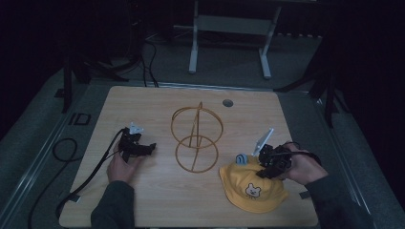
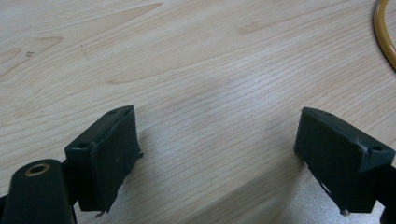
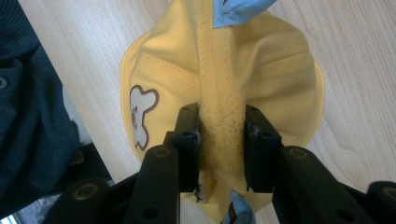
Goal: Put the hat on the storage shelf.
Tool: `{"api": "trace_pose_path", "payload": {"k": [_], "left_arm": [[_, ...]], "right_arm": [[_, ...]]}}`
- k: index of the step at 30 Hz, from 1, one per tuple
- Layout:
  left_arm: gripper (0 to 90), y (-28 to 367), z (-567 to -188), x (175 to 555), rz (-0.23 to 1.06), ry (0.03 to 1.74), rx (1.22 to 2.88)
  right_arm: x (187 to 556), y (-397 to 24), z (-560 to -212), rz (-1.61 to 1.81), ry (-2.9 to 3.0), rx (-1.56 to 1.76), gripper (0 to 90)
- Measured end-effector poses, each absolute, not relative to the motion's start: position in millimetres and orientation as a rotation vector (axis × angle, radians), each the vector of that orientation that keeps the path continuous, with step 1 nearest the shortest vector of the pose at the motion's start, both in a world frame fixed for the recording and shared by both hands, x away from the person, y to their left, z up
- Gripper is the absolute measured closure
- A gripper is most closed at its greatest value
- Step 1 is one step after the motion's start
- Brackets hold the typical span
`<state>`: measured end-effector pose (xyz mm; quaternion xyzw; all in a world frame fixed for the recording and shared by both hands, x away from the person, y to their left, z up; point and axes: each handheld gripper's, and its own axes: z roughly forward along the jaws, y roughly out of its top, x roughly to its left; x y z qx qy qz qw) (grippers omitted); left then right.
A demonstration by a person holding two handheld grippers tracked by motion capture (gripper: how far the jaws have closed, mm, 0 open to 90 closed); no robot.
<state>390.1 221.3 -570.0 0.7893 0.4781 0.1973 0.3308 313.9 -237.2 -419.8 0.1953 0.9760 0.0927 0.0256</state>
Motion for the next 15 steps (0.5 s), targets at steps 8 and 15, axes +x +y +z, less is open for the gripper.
{"api": "trace_pose_path", "payload": {"k": [8, 15], "left_arm": [[13.5, 221.3, -570.0, 390.1, 0.516, 1.250, 2.063], [13.5, 221.3, -570.0, 390.0, 0.516, 1.251, 2.063]], "right_arm": [[312.9, -237.0, -416.0, 0.275, 3.016, 0.582, 71.9], [312.3, -237.8, -410.2, 0.283, 3.014, 0.562, 72.8]]}}
